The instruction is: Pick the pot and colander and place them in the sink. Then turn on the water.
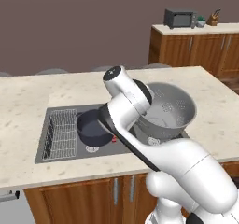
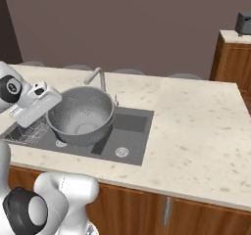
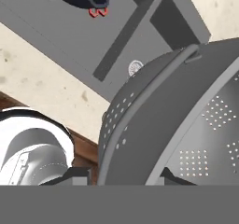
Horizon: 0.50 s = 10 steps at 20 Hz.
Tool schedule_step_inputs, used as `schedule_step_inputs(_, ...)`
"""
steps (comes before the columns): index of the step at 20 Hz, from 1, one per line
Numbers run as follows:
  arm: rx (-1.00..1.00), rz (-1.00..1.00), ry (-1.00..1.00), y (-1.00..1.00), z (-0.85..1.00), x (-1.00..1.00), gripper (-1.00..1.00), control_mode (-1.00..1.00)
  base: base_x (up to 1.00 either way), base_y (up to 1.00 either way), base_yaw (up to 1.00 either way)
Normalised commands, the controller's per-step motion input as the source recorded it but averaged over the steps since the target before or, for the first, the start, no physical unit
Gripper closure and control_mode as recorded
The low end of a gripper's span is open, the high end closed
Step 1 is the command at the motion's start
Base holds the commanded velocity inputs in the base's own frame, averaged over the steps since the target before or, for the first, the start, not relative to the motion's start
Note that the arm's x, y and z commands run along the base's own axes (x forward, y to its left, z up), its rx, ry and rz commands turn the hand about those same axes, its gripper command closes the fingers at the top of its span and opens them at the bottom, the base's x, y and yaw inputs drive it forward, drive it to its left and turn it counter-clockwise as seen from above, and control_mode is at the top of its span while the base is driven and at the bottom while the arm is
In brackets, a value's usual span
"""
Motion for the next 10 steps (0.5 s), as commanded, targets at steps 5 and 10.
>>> schedule_step_inputs(5,0.00,0.00,0.00,0.00,0.00,0.00,1.00,1.00,-0.09,0.74,0.04)
schedule_step_inputs(10,0.00,0.00,0.00,0.00,0.00,0.00,1.00,1.00,0.31,0.31,0.08)
